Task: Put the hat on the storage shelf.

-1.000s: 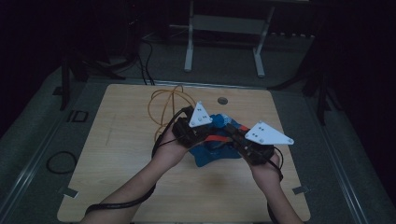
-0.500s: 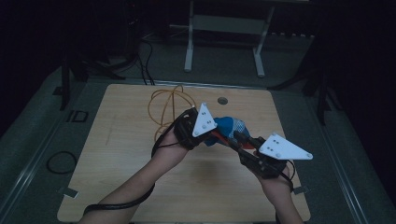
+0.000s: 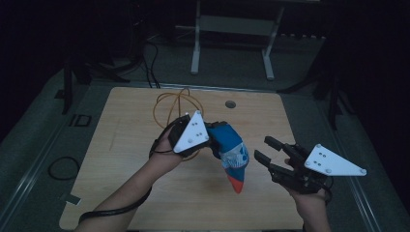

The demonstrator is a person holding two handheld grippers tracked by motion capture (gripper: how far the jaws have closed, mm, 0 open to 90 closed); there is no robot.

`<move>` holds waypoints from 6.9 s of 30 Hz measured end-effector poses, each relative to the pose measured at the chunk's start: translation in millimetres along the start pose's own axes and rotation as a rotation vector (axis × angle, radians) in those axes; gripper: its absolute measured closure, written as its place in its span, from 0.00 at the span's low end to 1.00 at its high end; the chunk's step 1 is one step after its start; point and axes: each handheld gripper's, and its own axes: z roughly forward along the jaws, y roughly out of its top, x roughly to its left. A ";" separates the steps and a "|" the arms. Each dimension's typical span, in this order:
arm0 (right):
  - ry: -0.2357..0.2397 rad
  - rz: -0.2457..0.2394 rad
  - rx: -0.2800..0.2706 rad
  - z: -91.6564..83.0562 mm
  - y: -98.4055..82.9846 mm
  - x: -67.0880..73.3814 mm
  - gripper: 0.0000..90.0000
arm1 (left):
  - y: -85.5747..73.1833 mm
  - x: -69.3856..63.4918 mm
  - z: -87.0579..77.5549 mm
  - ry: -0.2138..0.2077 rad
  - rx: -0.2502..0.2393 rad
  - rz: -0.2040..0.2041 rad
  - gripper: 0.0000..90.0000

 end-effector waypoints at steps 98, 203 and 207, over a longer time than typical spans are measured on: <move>0.018 -0.035 0.091 213.8 89.4 -18.9 1.00 | -224.3 -56.6 -157.8 0.337 0.181 -0.451 0.02; 0.150 0.015 0.258 167.5 -54.4 -27.4 0.16 | -246.2 -60.2 -154.8 0.282 0.183 -0.523 0.02; 0.145 0.025 0.266 157.6 -67.7 -30.4 0.16 | -246.9 -59.6 -154.7 0.286 0.190 -0.520 0.02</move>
